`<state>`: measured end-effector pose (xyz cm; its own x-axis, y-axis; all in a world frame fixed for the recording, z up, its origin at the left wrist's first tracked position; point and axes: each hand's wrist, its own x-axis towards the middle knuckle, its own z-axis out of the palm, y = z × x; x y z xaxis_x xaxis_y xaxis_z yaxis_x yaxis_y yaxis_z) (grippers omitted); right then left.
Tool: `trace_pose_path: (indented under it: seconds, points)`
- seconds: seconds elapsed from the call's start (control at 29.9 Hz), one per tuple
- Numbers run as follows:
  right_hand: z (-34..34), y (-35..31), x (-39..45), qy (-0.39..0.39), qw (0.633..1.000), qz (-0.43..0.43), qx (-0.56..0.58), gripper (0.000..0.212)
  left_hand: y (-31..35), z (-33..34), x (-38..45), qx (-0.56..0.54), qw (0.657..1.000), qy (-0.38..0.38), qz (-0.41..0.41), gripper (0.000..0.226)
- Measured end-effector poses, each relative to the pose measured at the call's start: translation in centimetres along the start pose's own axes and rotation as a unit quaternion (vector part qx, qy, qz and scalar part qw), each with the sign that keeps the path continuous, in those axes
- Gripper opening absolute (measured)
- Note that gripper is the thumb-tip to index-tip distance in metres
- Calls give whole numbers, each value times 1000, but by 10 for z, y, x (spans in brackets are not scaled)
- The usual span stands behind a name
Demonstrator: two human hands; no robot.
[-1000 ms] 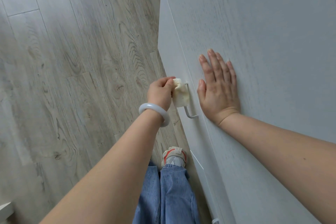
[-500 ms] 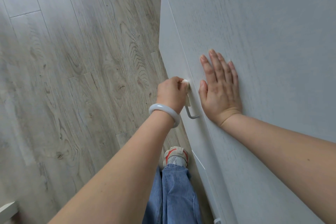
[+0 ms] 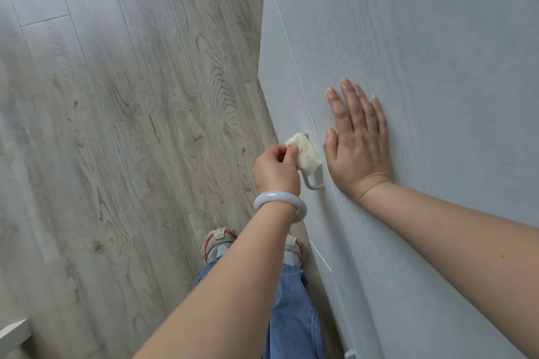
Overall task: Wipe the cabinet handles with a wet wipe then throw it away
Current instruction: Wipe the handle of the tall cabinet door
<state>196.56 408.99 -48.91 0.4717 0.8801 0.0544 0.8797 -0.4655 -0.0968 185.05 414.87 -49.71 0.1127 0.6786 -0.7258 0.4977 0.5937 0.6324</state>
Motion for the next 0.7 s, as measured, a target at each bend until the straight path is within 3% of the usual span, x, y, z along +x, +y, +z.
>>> trace_pose_path:
  seconds: [0.17, 0.4, 0.6, 0.7]
  points:
    - [1, 0, 0, 5, 1000, -2, -1, 59, -1, -8, 2, 156, 987, -6, 37, 12]
    - [2, 0, 0, 6, 1000, -2, 1, 60, 14, -3, -4, 82, 993, 5, 79, 12]
    - [2, 0, -1, 4, 1000, 0, 3, 60, -20, 6, -19, -31, 999, 3, -41, 12]
    - [1, 0, 0, 3, 1000, 1, 2, 60, -13, 8, -16, -20, 999, 7, -43, 10]
